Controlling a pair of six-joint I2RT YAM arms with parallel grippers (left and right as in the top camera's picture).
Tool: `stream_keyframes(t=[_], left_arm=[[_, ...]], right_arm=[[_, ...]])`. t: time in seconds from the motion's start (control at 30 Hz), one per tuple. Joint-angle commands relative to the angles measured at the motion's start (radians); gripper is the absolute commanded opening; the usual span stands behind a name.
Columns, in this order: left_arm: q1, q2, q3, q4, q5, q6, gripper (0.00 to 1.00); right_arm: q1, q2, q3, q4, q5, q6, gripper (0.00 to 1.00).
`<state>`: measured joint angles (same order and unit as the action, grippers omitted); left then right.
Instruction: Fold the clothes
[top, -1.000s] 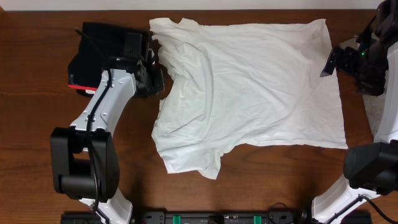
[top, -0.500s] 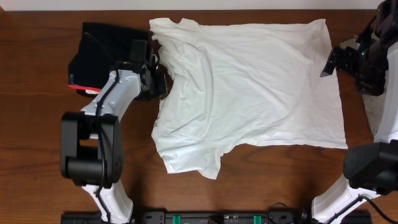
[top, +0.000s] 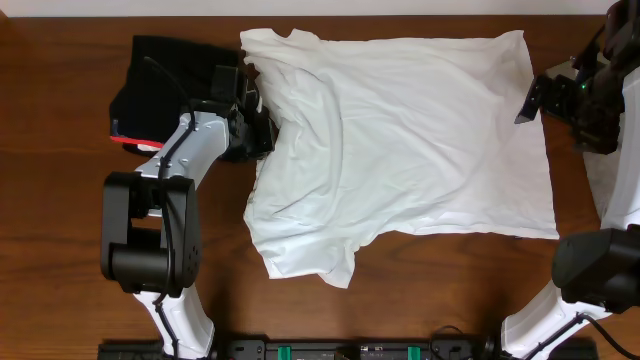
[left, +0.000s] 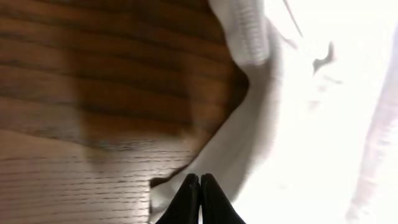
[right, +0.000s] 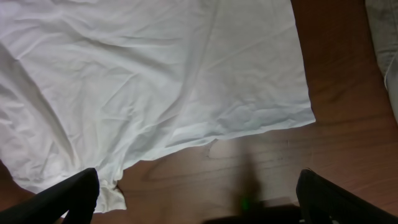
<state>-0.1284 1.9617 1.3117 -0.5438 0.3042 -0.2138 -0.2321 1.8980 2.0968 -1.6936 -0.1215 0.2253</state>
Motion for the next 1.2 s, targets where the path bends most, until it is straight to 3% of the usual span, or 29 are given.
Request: stream_keyframes(t=[0.0,0.8,1.03,1.17], left_arm=[[-0.002,0.000,-0.001,0.000,0.032,-0.013,0.07],[-0.003,0.002,-0.002,0.005,0.082,-0.014,0.09],[-0.026,0.002,-0.002,0.015,0.081,-0.013,0.42],[-0.035,0.002,-0.002,0.026,0.080,-0.013,0.44]], right_arm=[[-0.002,0.000,-0.004,-0.001,0.006,-0.014,0.99],[-0.002,0.000,-0.004,-0.001,0.006,-0.014,0.99],[-0.002,0.000,-0.003,-0.001,0.006,-0.014,0.99],[-0.002,0.000,-0.004,-0.001,0.006,-0.014,0.99]])
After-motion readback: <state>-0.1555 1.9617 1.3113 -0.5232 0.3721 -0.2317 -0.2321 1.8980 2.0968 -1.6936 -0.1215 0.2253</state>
